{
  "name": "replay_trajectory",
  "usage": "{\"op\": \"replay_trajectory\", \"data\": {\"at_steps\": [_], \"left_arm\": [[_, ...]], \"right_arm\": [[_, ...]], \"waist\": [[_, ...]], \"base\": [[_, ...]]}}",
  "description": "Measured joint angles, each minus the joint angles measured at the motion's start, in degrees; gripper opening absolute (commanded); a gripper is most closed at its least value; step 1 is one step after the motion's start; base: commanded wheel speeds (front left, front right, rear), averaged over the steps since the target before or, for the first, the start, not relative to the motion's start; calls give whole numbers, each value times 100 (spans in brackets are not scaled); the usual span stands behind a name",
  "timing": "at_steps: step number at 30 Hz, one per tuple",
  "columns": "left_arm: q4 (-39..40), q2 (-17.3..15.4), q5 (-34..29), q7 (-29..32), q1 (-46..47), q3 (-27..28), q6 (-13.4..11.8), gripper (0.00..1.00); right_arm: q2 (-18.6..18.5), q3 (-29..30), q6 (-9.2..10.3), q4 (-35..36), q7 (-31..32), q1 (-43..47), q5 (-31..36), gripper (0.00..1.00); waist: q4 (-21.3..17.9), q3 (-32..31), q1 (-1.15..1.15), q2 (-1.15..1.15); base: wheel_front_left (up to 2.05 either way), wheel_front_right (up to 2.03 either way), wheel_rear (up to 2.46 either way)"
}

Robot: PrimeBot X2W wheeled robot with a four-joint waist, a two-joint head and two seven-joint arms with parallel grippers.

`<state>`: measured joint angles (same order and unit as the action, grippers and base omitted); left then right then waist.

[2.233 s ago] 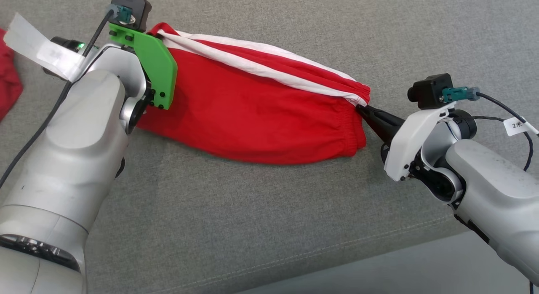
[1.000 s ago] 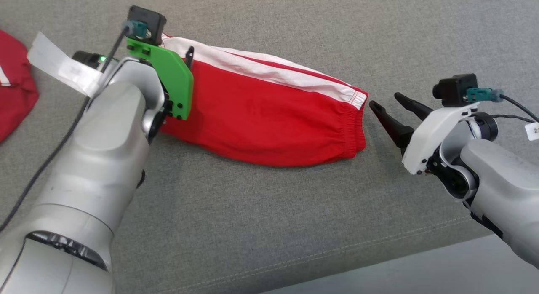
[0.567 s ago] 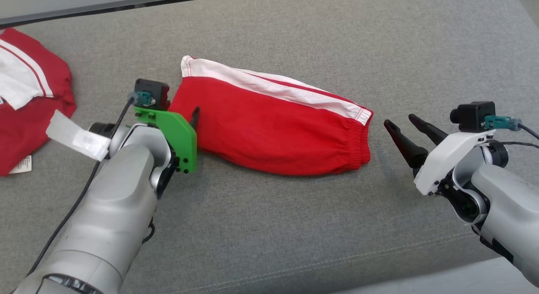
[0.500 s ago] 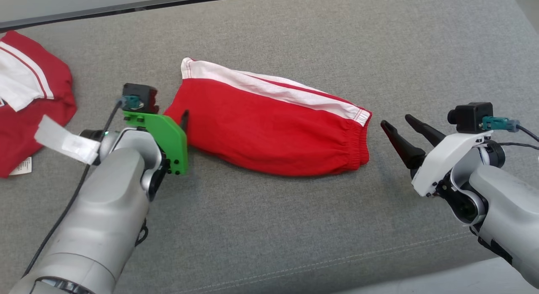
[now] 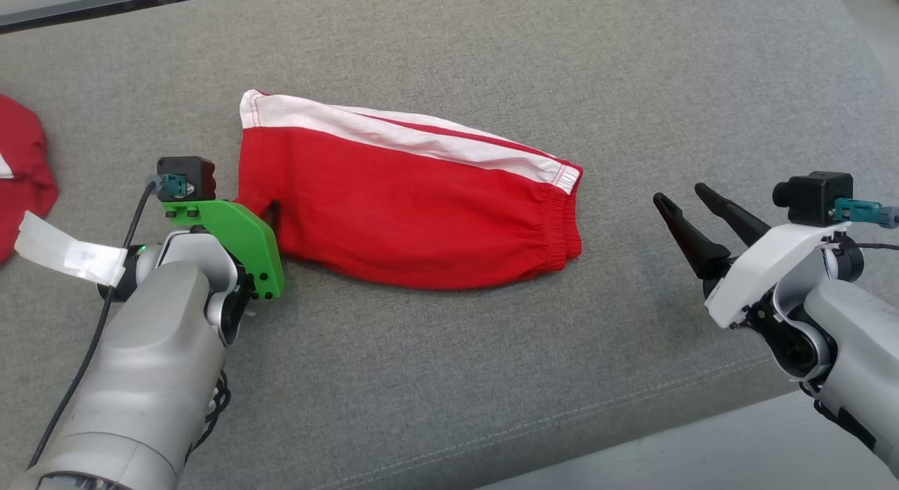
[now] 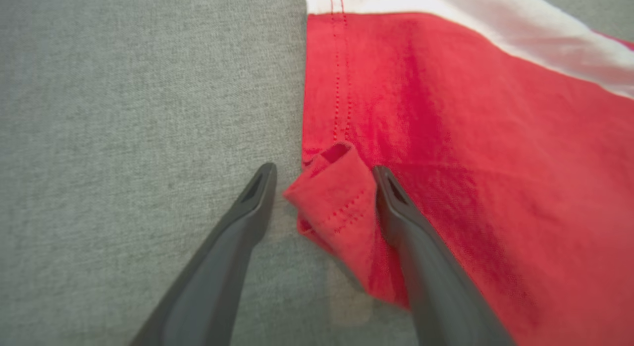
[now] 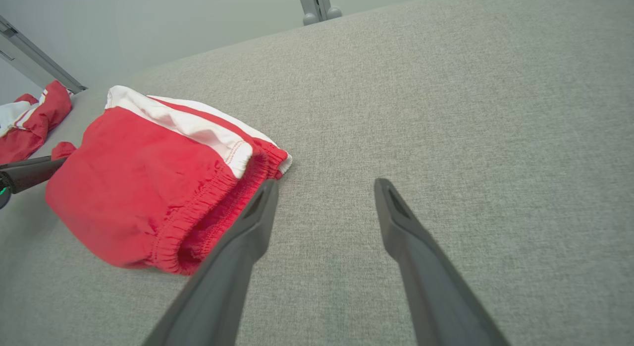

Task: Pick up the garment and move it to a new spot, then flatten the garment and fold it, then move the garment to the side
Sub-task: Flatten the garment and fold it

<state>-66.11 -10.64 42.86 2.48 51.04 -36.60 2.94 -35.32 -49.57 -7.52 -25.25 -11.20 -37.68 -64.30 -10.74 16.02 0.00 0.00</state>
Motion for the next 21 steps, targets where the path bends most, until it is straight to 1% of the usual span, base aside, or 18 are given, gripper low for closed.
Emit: {"op": "replay_trajectory", "data": {"at_steps": [5,6,7,8,13,17,21], "left_arm": [[-71,16,18,75,1,-27,11,100],[-76,23,19,100,3,-34,18,93],[-78,25,19,103,4,-54,41,15],[-80,30,16,137,4,-82,77,0],[-43,155,11,157,-70,-194,205,0],[-2,207,25,37,-172,-194,216,0],[87,276,65,-208,-344,-170,213,0]], "right_arm": [[80,133,0,113,67,92,126,100],[90,162,0,131,87,105,154,100],[96,192,0,144,105,108,175,100],[97,226,0,159,113,109,205,100],[105,374,0,169,189,231,337,100],[143,464,0,183,208,285,406,100],[176,563,0,203,261,413,469,100]], "waist": [[-85,42,0,0],[-89,38,0,0],[-89,31,0,0],[-85,20,0,0],[-25,-79,0,0],[41,-155,0,0],[152,-271,0,0]], "base": [[0,0,0],[0,0,0],[0,0,0],[0,0,0],[0,0,0],[0,0,0],[0,0,0]]}}
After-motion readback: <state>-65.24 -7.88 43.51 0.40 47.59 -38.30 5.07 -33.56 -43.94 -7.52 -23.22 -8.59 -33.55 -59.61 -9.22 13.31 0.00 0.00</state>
